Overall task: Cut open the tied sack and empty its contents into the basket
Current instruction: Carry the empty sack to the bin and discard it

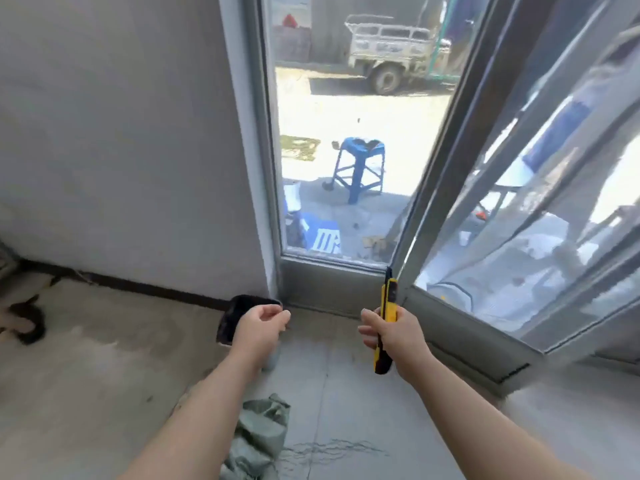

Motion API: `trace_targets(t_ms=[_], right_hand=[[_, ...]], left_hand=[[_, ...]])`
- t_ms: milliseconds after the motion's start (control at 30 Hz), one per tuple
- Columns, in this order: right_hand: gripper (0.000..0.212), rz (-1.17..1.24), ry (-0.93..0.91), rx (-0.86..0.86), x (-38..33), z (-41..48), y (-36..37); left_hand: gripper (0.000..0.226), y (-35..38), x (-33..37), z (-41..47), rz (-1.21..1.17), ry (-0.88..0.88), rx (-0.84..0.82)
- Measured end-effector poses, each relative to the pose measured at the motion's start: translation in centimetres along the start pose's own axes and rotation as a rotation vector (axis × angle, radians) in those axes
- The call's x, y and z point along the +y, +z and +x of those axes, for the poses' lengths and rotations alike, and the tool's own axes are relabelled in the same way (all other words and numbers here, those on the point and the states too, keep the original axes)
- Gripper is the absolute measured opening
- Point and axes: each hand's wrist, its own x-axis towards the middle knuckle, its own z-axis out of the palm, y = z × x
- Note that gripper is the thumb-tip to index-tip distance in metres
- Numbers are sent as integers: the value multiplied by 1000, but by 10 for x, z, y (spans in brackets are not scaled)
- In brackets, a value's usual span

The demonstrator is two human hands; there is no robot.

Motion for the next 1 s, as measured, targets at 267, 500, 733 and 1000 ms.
trace_targets(t_ms=[267,500,733,1000], right_hand=[[14,257,-18,388,-9,-83,-219],[16,393,-52,814,13,-159,-433],[13,267,-72,1079,26,-233,-624],[16,10,8,1313,40,-295,-793]], left_hand=[[4,220,71,-82,183,201,-442],[8,436,85,-194,278,269,-798],[1,640,78,-312,392,406,-999],[31,816,75,-425,692,866,-1176]])
